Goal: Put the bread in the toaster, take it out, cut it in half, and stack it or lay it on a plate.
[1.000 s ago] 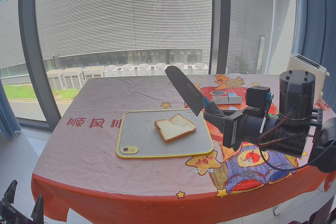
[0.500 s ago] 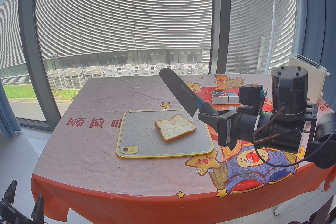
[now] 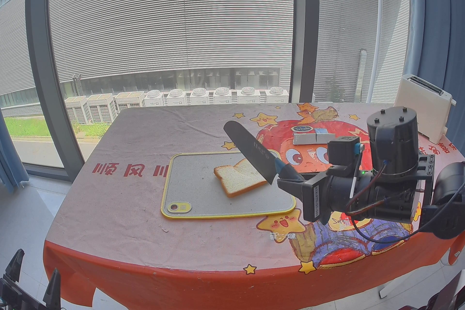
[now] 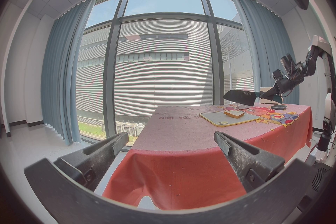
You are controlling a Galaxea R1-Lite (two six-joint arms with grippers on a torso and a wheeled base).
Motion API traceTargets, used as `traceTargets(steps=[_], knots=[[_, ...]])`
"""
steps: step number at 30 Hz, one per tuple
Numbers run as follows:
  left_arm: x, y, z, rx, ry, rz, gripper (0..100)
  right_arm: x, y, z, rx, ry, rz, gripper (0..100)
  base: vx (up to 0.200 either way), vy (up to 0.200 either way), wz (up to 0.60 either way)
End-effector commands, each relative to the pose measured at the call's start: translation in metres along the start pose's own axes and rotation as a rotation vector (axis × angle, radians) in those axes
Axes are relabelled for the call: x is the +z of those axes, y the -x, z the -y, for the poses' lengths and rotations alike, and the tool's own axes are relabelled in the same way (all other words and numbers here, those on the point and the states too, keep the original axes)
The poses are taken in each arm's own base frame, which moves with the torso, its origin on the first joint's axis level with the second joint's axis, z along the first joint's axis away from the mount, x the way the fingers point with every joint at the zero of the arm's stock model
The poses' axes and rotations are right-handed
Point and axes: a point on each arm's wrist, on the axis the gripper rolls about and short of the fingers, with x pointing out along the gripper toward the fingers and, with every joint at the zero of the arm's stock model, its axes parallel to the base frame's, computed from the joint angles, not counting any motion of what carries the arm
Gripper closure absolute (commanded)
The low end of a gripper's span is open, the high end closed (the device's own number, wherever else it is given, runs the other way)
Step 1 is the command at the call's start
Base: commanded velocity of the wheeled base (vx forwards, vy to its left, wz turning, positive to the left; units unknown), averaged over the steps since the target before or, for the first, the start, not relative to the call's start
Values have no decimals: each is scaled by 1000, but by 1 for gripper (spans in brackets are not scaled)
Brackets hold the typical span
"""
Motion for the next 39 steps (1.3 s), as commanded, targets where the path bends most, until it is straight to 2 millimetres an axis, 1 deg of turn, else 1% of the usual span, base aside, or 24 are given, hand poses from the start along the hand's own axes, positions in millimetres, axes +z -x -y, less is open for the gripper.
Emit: traceTargets(steps=[1, 9, 17, 21, 22, 39], knots=[[-5, 0, 0, 5, 2, 2, 0, -7, 0, 1, -4, 5, -25, 100, 0, 0, 0], [-5, 0, 0, 9, 0, 5, 0, -16, -12, 2, -13, 27, -67, 100, 0, 0, 0], [-5, 0, 0, 0, -2, 5, 0, -18, -13, 0, -6, 42, -69, 100, 0, 0, 0], [-5, 0, 0, 0, 0, 5, 0, -20, -15, -5, 1, 50, -72, 100, 0, 0, 0], [-5, 0, 0, 0, 0, 5, 100, -21, -16, -6, 0, 51, -77, 100, 0, 0, 0], [-5, 0, 0, 3, -2, 5, 100, -20, -15, -8, 2, 55, -69, 100, 0, 0, 0]])
